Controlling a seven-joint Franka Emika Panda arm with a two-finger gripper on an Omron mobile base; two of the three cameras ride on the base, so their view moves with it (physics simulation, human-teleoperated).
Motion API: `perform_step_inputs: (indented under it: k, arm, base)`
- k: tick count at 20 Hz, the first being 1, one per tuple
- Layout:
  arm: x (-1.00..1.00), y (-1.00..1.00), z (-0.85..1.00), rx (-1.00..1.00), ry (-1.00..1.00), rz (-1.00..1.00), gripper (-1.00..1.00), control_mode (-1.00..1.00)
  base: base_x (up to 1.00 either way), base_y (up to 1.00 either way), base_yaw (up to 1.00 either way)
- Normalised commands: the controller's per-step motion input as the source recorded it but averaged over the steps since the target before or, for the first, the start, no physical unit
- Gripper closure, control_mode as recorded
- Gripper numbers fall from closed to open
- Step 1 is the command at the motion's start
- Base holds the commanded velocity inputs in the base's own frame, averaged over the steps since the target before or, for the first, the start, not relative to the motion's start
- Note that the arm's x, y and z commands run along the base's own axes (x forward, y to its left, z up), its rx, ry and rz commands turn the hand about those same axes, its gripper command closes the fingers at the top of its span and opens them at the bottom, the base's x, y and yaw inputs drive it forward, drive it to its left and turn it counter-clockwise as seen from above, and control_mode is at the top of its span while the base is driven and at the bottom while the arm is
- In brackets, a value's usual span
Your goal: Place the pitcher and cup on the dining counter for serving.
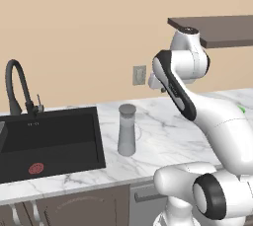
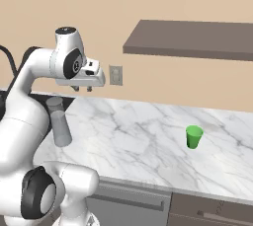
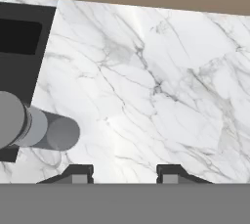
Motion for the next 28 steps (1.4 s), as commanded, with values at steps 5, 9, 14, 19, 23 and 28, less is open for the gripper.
perform_step_inputs:
  k: [5,9,14,19,23,28]
  arm:
    - [-0.15,0.17,-0.02,0.00,0.00,0.02,-1.00,-1.00]
    - [-0.30,0.28,-0.37,0.00,0.00,0.05,-1.00,-1.00]
    - [-0.15,0.33,-0.59,0.00,0.00,0.15,-1.00,-1.00]
    - [0.00,0.15,-0.50,0.06,0.00,0.27,-1.00,-1.00]
    - [0.02,0.28,-0.25,0.05,0.00,0.27,-1.00,-1.00]
    - [0.07,0.42,-0.24,0.00,0.03,0.21,-1.00,-1.00]
  base:
    - [0.00,0.00,0.00]
    - [0.00,0.00,0.00]
    - [0.00,0.00,0.00]
    - [0.00,0.00,0.00]
    - [0.00,0.00,0.00]
    - [0.00,0.00,0.00]
